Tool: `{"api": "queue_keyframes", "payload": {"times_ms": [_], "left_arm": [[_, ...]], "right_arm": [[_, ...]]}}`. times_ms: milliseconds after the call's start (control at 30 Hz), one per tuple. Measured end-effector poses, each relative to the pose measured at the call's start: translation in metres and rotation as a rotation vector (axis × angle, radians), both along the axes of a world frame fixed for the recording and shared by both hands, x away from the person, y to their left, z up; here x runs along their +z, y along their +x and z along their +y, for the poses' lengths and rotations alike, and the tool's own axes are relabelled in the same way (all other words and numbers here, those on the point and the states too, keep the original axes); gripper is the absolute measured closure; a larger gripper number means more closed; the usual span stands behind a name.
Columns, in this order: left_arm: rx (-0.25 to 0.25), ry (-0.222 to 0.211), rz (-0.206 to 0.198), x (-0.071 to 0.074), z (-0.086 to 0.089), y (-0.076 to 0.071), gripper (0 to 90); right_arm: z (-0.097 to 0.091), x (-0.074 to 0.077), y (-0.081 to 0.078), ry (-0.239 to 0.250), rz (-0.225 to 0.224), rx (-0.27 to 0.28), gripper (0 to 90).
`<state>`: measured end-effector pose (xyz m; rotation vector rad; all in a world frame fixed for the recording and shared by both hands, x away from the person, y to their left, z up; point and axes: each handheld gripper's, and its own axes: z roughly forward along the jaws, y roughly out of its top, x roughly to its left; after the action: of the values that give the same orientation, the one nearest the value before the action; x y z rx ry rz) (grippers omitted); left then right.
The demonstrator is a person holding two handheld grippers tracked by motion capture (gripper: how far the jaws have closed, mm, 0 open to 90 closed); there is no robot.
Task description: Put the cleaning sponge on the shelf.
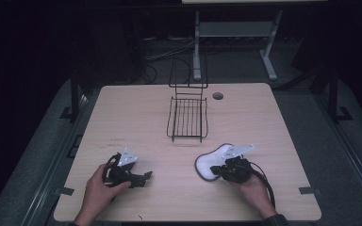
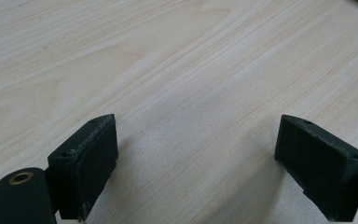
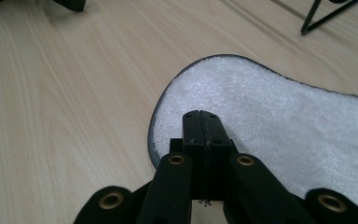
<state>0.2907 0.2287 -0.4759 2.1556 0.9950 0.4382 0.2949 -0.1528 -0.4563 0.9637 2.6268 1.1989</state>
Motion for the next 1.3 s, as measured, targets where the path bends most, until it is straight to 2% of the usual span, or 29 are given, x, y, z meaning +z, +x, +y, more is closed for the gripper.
{"api": "queue_keyframes", "payload": {"times_ms": [167,333,467,500,533,567,633,767,900,1067,1300], "left_arm": [[-0.001,0.001,0.0,0.0,0.0,0.0,12.4],[-0.001,-0.002,-0.001,0.0,0.0,0.0,12.4],[-0.001,-0.002,0.0,0.0,0.0,0.0,12.4],[-0.001,-0.003,-0.001,0.0,0.0,0.0,12.4],[-0.001,-0.003,-0.001,0.0,0.0,0.0,12.4],[-0.001,-0.003,0.0,0.0,0.0,0.0,12.4],[-0.001,-0.003,0.0,0.0,0.0,0.0,12.4],[-0.001,-0.003,0.0,0.0,0.0,0.0,12.4],[-0.001,-0.003,-0.001,0.0,0.0,0.0,12.4],[-0.001,-0.003,0.0,0.0,0.0,0.0,12.4],[-0.001,-0.002,0.0,0.0,0.0,0.0,12.4]], "right_arm": [[0.011,-0.002,0.007,0.006,-0.008,0.01,89.9],[0.014,0.001,0.009,0.012,-0.014,0.016,89.9],[0.001,0.009,0.008,0.029,-0.036,-0.009,89.9],[-0.011,0.011,0.01,0.031,-0.044,-0.041,89.9],[-0.011,0.011,0.01,0.031,-0.044,-0.041,89.9],[-0.024,0.012,0.012,0.031,-0.047,-0.072,89.9],[-0.031,0.012,0.012,0.026,-0.051,-0.084,89.9],[-0.061,0.012,0.01,0.032,-0.044,-0.162,89.9],[-0.074,0.01,0.01,0.026,-0.038,-0.189,89.9],[-0.082,0.007,0.013,0.026,-0.029,-0.214,89.9],[-0.074,0.004,0.02,0.01,-0.031,-0.198,89.9]]}}
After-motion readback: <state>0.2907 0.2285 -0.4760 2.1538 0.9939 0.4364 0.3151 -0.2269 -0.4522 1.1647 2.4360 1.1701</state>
